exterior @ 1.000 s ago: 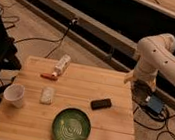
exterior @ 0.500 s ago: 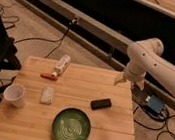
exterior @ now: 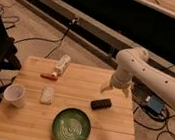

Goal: Place the eraser on the white sponge

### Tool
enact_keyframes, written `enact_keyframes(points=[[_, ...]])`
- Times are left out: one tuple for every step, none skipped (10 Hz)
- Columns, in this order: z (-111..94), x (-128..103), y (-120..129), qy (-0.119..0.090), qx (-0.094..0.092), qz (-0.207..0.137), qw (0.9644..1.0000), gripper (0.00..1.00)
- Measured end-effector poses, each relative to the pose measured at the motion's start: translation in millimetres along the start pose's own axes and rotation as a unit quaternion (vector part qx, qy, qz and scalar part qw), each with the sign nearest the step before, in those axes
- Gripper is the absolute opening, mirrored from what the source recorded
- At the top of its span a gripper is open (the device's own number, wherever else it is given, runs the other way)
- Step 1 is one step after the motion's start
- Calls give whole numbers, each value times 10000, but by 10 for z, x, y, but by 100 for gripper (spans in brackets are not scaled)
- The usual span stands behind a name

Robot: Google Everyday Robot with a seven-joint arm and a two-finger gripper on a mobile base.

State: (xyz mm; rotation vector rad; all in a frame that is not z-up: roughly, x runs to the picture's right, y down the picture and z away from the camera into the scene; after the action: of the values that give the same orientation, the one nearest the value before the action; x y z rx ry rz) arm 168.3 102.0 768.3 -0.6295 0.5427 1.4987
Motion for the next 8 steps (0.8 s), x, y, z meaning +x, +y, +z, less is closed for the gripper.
enact_keyframes(points=[[54, 85, 101, 97, -88, -212, 9997, 80], [87, 181, 211, 185, -185, -458, 9986, 80], [99, 211, 249, 208, -222, -539, 9981, 80], [99, 207, 252, 201, -225, -540, 9981, 80], [98, 205, 252, 197, -226, -539, 9981, 80], [103, 203, 240, 193, -209, -536, 9982, 80], [114, 182, 209, 164, -146, -513, 9984, 80], [134, 135, 185, 120, -67, -499, 9987, 80]])
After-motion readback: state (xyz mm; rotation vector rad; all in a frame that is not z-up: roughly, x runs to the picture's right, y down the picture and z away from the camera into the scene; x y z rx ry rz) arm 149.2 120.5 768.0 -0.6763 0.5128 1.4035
